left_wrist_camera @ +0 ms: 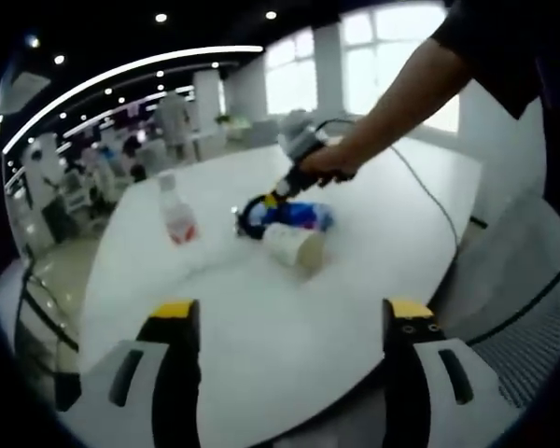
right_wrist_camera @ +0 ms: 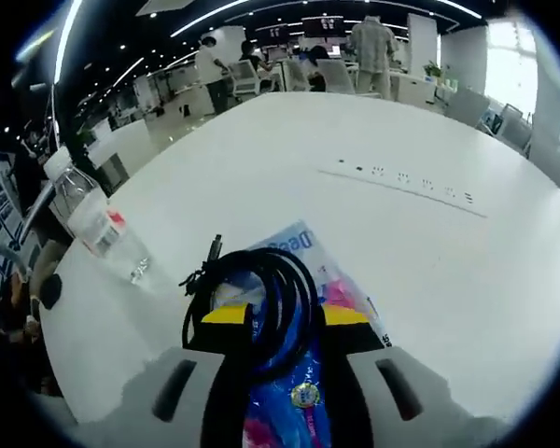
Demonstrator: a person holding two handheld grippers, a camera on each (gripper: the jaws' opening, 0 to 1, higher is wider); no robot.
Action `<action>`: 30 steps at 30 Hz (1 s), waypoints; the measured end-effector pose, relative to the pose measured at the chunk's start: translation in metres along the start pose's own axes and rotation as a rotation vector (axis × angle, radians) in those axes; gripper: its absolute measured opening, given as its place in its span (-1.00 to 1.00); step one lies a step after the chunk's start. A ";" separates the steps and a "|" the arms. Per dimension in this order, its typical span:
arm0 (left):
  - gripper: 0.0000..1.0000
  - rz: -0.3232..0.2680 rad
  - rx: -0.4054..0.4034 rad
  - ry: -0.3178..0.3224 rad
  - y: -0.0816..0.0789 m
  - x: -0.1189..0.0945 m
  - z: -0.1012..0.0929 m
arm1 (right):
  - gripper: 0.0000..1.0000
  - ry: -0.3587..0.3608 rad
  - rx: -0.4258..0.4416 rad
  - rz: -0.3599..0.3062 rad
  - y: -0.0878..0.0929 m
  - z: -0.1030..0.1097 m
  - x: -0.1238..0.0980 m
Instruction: Arrange the tabletop items into an orderly group along one side of the table until the central work area is clear of visible clutter.
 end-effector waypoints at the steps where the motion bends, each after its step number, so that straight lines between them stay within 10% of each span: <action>1: 0.52 0.000 0.000 0.000 0.000 0.000 0.000 | -0.49 0.001 0.001 0.002 0.000 0.000 0.001; 30: 0.42 0.005 0.018 0.011 0.000 -0.001 -0.001 | -0.91 -0.026 -0.011 -0.083 -0.008 0.016 -0.037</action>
Point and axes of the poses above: the point that each gripper's makers call its tool centre point, and the gripper's own axes: x roughly forward along the fingers, z roughly to its left, y roughly out of its underside, the point moved 9 cm from there along -x, roughly backward along the fingers, and after that the axes turned 12 degrees about x, right-handed, at the moved point
